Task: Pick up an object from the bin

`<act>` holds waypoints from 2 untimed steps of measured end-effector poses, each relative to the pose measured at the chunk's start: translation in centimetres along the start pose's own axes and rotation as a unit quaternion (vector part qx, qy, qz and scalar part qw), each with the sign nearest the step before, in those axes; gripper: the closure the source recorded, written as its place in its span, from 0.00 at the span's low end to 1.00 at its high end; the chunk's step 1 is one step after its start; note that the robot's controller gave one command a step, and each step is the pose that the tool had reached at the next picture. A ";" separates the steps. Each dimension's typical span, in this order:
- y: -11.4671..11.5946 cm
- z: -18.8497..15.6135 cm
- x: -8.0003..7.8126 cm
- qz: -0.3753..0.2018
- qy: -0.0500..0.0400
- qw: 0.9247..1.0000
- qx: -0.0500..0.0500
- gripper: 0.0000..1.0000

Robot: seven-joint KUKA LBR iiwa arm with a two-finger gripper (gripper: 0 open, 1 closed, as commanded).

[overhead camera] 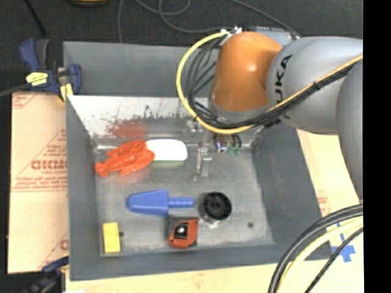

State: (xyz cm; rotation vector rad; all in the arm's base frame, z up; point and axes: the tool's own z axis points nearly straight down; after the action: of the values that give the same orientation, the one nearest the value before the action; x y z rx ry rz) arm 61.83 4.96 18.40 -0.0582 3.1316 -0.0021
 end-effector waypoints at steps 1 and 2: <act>2.2 3.7 -0.3 -0.053 0.004 0.999 -0.003 0.00; 4.3 9.1 3.0 -0.098 0.001 0.995 0.000 0.00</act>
Offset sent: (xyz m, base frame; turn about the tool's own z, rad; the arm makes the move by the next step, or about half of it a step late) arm -0.0447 0.0615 -0.1070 -0.2194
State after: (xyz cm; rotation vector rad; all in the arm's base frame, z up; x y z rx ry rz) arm 58.76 9.17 9.23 -0.3655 3.1127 -0.0048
